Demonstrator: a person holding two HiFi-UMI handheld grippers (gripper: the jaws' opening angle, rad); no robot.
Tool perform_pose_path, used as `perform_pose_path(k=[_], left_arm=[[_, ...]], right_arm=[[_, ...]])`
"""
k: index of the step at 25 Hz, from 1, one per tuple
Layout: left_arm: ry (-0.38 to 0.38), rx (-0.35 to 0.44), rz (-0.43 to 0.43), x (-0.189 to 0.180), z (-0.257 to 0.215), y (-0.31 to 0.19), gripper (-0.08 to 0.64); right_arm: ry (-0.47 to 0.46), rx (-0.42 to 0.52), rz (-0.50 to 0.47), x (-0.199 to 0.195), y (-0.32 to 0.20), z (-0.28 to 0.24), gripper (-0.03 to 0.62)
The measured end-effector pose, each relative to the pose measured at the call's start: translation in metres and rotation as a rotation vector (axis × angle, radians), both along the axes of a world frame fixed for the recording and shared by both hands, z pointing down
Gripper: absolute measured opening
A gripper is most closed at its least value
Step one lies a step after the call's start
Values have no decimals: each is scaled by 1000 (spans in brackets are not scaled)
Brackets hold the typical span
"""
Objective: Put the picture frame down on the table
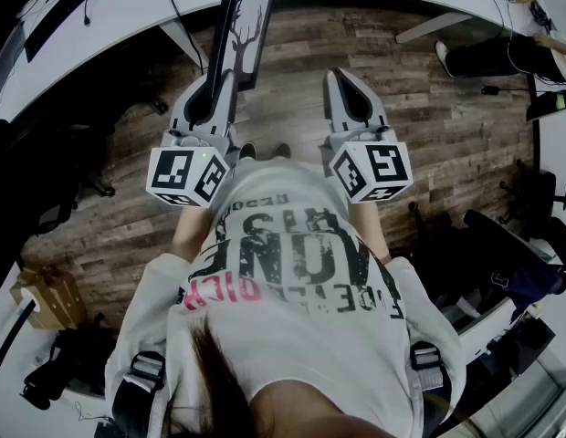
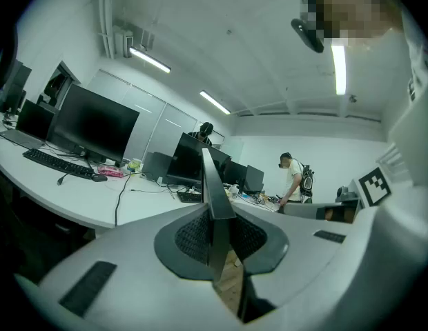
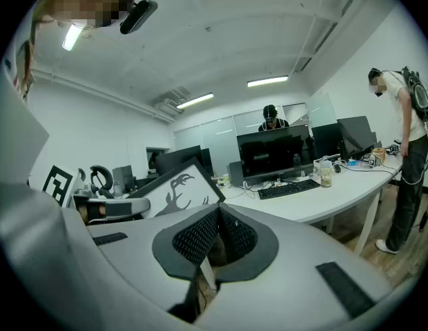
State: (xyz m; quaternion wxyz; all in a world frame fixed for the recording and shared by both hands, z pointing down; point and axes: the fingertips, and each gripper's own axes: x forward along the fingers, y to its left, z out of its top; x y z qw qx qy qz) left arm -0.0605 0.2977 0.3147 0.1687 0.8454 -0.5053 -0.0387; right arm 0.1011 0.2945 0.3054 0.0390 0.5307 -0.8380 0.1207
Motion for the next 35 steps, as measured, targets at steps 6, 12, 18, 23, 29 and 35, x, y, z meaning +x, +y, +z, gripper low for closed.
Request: perform_pose_path(k=[6,12,18,23,29,35], left_arm=[[1,6,-10,7,-2,-1,38],[4,11,-26,22,-4,1,38],[18,4,-44,32,-3,2,38],[49,-1,-61,39,-1,7,38],[58,-6,-88,49,2,12,38],[61,-15,-103,47,5,6,38]], right_arm=[[2,4,-13,7,-2,0,0],[-1,8,-26,21,-2,-1,0],[6,13,-47,33,-1,-1,0],[-5,40,-71,41,5,-3,0],[-11,12,-47,65,14,7,0],[-23,-4,-36,69,8,12,0]])
